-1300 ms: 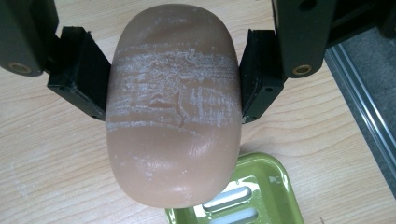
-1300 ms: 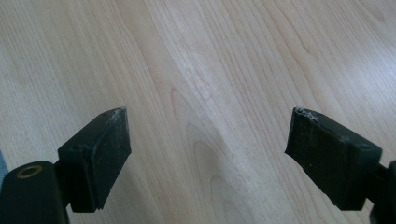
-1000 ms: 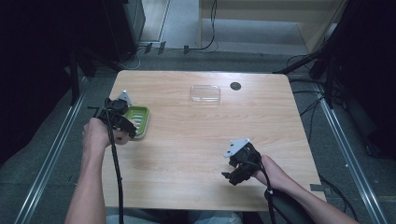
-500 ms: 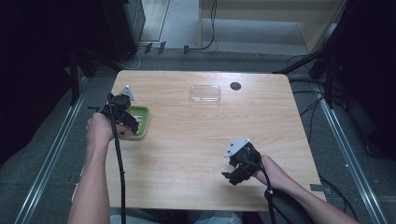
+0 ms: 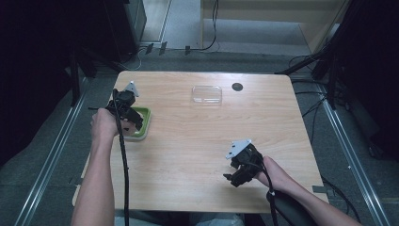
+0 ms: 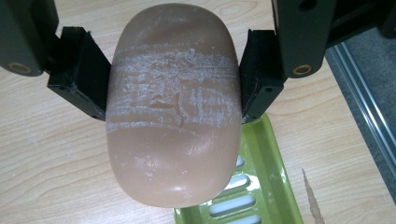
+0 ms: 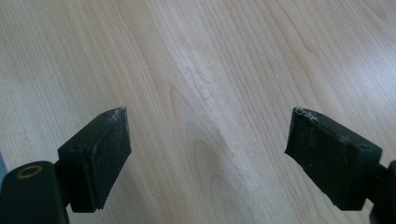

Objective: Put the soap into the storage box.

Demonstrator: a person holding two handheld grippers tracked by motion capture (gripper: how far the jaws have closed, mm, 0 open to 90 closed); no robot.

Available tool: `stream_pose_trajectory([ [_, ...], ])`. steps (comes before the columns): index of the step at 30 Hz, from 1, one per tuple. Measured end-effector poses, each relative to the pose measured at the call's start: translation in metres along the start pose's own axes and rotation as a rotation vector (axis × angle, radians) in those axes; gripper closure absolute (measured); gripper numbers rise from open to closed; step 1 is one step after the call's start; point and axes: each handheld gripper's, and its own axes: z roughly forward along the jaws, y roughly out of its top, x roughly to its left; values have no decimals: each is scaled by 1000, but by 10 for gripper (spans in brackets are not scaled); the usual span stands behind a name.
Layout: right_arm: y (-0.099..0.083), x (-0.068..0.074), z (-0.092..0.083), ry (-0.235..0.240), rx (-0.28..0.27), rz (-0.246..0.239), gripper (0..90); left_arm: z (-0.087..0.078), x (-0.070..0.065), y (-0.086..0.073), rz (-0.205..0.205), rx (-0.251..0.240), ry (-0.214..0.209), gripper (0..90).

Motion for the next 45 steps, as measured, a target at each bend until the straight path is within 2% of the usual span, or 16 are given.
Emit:
stream_pose_trajectory([
  [22,0,0,0,1,1,-1,140,8,1,13,-7,-3,3,336],
  [45,0,-1,0,1,0,1,140,25,10,18,-80,-54,16,336],
])
